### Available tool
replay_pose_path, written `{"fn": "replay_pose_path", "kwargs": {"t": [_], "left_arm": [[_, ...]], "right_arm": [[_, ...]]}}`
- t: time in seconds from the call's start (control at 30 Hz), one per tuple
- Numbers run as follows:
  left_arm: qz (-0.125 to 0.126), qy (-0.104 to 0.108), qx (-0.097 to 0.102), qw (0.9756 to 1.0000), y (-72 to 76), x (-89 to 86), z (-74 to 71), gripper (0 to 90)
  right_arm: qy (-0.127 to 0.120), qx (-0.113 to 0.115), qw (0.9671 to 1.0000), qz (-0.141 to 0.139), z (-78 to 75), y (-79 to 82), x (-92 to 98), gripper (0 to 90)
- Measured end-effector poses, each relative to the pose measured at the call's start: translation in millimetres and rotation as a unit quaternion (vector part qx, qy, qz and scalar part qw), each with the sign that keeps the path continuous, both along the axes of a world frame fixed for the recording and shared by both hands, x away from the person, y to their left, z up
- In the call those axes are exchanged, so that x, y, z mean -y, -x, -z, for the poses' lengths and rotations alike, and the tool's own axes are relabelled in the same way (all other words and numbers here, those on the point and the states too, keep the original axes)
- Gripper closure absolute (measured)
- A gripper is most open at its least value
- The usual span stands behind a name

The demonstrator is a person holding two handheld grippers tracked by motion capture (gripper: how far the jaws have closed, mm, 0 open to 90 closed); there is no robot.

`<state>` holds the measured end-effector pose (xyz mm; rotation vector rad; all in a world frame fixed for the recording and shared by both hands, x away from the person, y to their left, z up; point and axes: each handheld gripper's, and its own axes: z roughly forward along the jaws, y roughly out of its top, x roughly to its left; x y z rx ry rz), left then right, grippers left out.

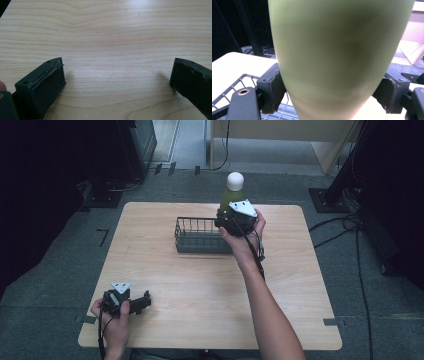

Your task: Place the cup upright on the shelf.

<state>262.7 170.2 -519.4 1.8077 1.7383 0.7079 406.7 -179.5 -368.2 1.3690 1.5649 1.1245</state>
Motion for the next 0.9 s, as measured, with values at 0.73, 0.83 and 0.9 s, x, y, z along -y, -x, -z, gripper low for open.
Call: {"fn": "replay_pose_path", "kwargs": {"t": [0.73,0.83,0.9], "left_arm": [[0.001,-0.001,0.0,1.0,0.0,-0.1,0.0,0.0],[0.0,0.0,0.0,1.0,0.0,-0.1,0.0,0.0],[0.001,-0.001,0.0,1.0,0.0,-0.2,0.0,0.0]], "right_arm": [[0.005,-0.044,0.999,0.0,24.3,-12.5,-5.1,20.6],[0.002,-0.053,0.9986,0.004,26.4,-14.6,-4.3,20.6],[0.003,-0.058,0.9983,0.005,28.1,-16.0,-4.6,20.5]]}}
